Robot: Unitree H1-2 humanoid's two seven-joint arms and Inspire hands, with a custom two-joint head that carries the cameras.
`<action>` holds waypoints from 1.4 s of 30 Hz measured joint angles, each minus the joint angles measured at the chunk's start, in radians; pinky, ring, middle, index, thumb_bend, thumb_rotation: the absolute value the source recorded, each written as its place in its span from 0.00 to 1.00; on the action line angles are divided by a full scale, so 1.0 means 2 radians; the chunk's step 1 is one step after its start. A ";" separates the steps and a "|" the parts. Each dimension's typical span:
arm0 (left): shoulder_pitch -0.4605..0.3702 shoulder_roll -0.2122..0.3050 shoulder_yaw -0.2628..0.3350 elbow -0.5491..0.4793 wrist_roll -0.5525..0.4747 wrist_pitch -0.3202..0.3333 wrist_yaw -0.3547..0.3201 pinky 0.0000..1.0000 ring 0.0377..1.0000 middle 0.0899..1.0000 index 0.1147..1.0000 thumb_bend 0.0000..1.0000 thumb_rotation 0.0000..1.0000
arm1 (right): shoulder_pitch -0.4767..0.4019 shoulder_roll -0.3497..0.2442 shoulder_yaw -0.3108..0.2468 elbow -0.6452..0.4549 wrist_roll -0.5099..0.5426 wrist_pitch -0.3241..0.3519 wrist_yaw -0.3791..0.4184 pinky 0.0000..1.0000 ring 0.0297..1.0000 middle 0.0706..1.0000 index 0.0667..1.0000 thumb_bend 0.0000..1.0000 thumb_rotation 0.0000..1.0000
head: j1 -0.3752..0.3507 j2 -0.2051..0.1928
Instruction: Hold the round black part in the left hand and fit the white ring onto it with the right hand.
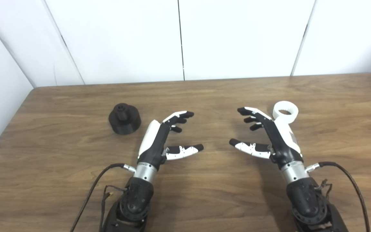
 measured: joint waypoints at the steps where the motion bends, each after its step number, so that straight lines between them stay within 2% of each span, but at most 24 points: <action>1: 0.000 0.000 0.000 0.000 0.000 0.000 0.000 0.68 0.78 0.80 0.72 0.76 0.15 | 0.000 0.000 0.000 0.000 0.000 0.000 0.000 0.63 0.73 0.78 0.77 0.69 0.29 | 0.004 -0.002; 6: 0.000 -0.001 -0.001 0.001 0.000 -0.001 0.002 0.66 0.77 0.80 0.72 0.77 0.15 | 0.000 -0.001 -0.001 0.000 0.002 0.000 0.000 0.63 0.74 0.79 0.78 0.69 0.31 | 0.061 -0.015; 9: 0.000 -0.005 -0.007 0.007 0.010 -0.007 0.009 0.64 0.76 0.79 0.72 0.77 0.19 | 0.003 -0.006 -0.006 0.001 0.015 -0.002 0.002 0.65 0.77 0.80 0.79 0.67 0.26 | 0.098 -0.025; 12: -0.002 -0.009 -0.016 0.025 0.021 -0.020 0.021 0.68 0.78 0.79 0.72 0.76 0.19 | 0.004 -0.017 -0.011 0.008 0.026 -0.015 0.002 0.63 0.75 0.80 0.78 0.68 0.24 | 0.118 -0.032; 15: -0.006 -0.016 -0.019 0.040 0.025 -0.021 0.025 0.67 0.78 0.80 0.73 0.76 0.21 | 0.004 -0.026 -0.020 0.016 0.033 -0.025 0.000 0.63 0.75 0.80 0.79 0.68 0.19 | 0.121 -0.035; 26: -0.016 -0.017 -0.018 0.041 0.038 -0.021 0.033 0.71 0.79 0.80 0.73 0.77 0.21 | 0.004 -0.026 -0.025 0.023 0.044 -0.037 0.000 0.64 0.76 0.81 0.78 0.68 0.21 | 0.120 -0.034; 28: -0.016 -0.016 -0.019 0.040 0.043 -0.021 0.037 0.69 0.78 0.80 0.73 0.77 0.24 | 0.004 -0.026 -0.026 0.024 0.045 -0.038 0.000 0.64 0.76 0.81 0.78 0.68 0.22 | 0.121 -0.034; 31: -0.016 -0.007 -0.022 0.038 0.074 -0.021 0.045 0.66 0.77 0.80 0.73 0.77 0.26 | 0.004 -0.026 -0.026 0.024 0.046 -0.040 0.000 0.64 0.75 0.80 0.78 0.68 0.21 | 0.121 -0.034; 36: -0.017 0.012 -0.018 0.015 0.102 -0.013 0.046 0.68 0.81 0.82 0.74 0.75 0.27 | 0.004 -0.028 -0.027 0.024 0.046 -0.040 0.000 0.64 0.76 0.81 0.78 0.68 0.21 | 0.122 -0.032; 42: -0.025 0.036 -0.014 -0.004 0.139 0.005 0.044 0.78 0.86 0.85 0.75 0.74 0.29 | 0.004 -0.028 -0.030 0.024 0.050 -0.040 0.001 0.66 0.76 0.81 0.79 0.67 0.21 | 0.123 -0.033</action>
